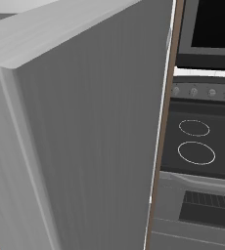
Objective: Pick up the apple and kiwi from the fridge and place one fruit on each plate on the dining counter.
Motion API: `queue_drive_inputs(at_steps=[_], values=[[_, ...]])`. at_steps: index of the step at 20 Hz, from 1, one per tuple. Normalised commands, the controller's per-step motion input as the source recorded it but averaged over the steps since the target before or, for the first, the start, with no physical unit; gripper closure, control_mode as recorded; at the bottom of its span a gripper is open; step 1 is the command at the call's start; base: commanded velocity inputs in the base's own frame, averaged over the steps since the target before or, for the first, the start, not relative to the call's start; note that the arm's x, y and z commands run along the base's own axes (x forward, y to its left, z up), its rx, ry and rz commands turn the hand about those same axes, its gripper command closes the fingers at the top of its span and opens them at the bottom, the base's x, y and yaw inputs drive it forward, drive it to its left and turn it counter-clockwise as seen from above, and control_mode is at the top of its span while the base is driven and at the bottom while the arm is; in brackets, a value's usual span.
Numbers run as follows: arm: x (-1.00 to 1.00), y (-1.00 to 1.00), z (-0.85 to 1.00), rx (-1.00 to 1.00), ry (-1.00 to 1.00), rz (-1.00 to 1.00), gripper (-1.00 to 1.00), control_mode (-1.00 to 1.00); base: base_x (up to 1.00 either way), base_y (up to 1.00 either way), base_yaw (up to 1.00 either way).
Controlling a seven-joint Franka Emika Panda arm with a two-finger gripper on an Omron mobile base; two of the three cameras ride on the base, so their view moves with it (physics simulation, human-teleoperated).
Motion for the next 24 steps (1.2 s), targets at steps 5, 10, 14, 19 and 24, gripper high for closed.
queue_drive_inputs(at_steps=[5, 10, 14, 19, 24], values=[[0.00, 0.09, -0.07, 0.00, 0.02, 0.00, -1.00, -1.00, 0.00, 0.00, 0.00], [0.00, 0.03, -0.11, 0.00, 0.02, 0.00, -1.00, -1.00, 0.00, 0.00, 0.00], [0.00, 0.00, -0.11, 0.00, 0.01, 0.00, 1.00, -1.00, 0.00, 0.00, 0.00], [0.00, 0.03, -0.02, 0.00, 0.00, 0.00, 1.00, -1.00, 0.00, 0.00, 0.00], [-0.03, 0.00, 0.00, 0.00, -0.04, 0.00, 1.00, -1.00, 0.00, 0.00, 0.00]])
